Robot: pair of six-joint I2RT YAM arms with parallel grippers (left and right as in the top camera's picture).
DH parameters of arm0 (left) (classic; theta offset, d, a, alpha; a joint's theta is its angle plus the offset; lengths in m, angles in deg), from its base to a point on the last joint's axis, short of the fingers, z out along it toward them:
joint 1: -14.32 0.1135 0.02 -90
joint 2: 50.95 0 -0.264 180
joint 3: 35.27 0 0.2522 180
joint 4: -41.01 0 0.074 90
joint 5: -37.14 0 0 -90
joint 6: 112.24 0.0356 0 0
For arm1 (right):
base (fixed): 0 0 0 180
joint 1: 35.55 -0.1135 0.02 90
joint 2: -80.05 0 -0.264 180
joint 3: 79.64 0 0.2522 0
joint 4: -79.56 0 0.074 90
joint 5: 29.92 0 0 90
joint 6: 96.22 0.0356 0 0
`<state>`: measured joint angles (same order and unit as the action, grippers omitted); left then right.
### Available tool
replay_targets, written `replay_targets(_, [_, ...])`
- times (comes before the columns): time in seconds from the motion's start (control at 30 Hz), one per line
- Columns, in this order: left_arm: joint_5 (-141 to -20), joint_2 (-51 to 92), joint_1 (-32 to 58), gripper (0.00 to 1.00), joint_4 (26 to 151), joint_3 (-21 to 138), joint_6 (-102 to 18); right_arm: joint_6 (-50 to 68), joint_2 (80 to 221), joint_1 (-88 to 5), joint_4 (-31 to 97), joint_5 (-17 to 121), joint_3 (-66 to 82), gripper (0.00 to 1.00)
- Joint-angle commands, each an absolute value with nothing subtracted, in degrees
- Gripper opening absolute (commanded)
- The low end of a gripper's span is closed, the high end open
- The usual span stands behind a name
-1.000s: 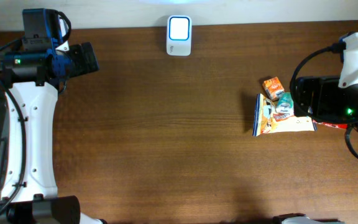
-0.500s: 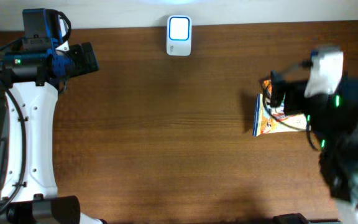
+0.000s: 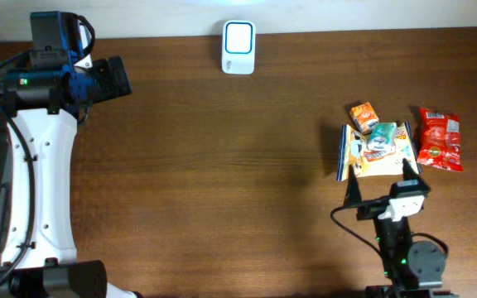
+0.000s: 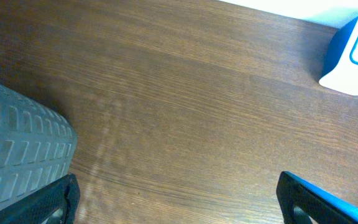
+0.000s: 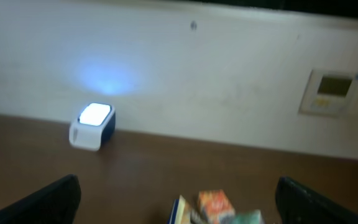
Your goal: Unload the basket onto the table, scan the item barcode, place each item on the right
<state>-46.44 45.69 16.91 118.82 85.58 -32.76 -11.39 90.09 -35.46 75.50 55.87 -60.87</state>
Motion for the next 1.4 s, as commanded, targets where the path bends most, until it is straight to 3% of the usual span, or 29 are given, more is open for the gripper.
replay_targets(0.0, [-46.44,45.78,17.00,0.99,118.76,85.36,-32.46,-11.82,84.80,-35.68,74.66,55.80,-65.54,0.99])
replay_targets(0.17, [-46.44,45.78,17.00,0.99,118.76,85.36,-32.46,-11.80,80.24,-38.23,61.38,55.80,-65.57,0.99])
replay_targets(1.37, [-46.44,45.78,17.00,0.99,118.76,85.36,-32.46,-11.78,80.30,-41.49,61.68,55.98,-65.57,0.99])
